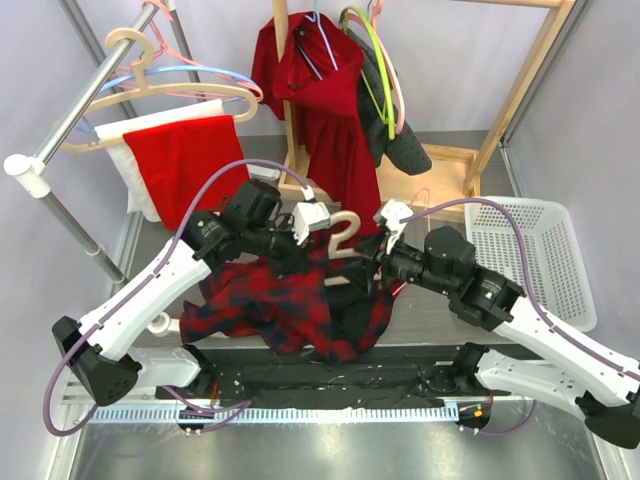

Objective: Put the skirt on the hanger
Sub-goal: Hang the skirt on the hanger.

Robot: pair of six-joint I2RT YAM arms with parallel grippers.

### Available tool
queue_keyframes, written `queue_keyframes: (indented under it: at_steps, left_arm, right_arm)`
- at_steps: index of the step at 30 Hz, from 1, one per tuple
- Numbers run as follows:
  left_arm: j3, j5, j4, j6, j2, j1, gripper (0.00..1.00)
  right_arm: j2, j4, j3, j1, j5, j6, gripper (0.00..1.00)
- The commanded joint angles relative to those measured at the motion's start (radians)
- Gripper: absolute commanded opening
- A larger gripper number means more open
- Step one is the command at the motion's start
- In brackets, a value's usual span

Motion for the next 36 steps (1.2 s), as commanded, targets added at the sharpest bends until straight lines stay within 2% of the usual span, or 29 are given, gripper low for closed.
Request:
queue_keyframes:
  at_steps: [1, 4, 9, 11, 17, 19, 25, 28, 31, 32, 34, 36]
  left_arm:
    - [-0.068, -0.416, 0.206, -0.168, -0.110, 0.015, 0.00]
    - [-0.117, -0.542, 0.257, -0.216, -0.178, 0.016, 0.00]
    - [-0.134, -0.560, 0.260, -0.267, -0.239, 0.016, 0.00]
    - [-0.134, -0.537, 0.257, -0.270, -0.253, 0.016, 0.00]
    - [-0.131, -0.502, 0.257, -0.270, -0.290, 0.015, 0.00]
    - [-0.135, -0.503, 0.262, -0.276, -0.294, 0.015, 0.00]
    - [-0.144, -0.468, 0.257, -0.282, -0.296, 0.016, 0.00]
    - [-0.138, -0.457, 0.246, -0.284, -0.301, 0.016, 0.00]
    - [-0.140, -0.444, 0.242, -0.285, -0.317, 0.016, 0.00]
    - [-0.140, -0.441, 0.240, -0.284, -0.322, 0.016, 0.00]
    - [-0.138, -0.421, 0.224, -0.279, -0.336, 0.016, 0.00]
    - [-0.137, -0.396, 0.208, -0.267, -0.350, 0.015, 0.00]
  right_arm:
    - [-0.097, 0.000, 0.021, 0.008, 0.421, 0.062, 0.71]
    - [-0.167, -0.024, -0.012, 0.009, 0.579, 0.125, 0.76]
    - [-0.165, -0.108, -0.061, 0.009, 0.621, 0.237, 0.76]
    - [-0.123, -0.132, -0.101, 0.009, 0.618, 0.315, 0.75]
    - [-0.007, -0.115, -0.248, 0.008, 0.540, 0.505, 0.62]
    - [0.009, -0.060, -0.308, 0.008, 0.514, 0.536, 0.57]
    - [0.105, 0.045, -0.405, -0.010, 0.493, 0.581, 0.55]
    - [0.152, 0.113, -0.440, -0.027, 0.465, 0.581, 0.50]
    - [0.188, 0.192, -0.457, -0.061, 0.399, 0.588, 0.36]
    - [0.196, 0.198, -0.456, -0.073, 0.394, 0.591, 0.20]
    - [0.195, 0.195, -0.447, -0.101, 0.396, 0.596, 0.02]
    - [0.175, 0.177, -0.428, -0.144, 0.405, 0.585, 0.01]
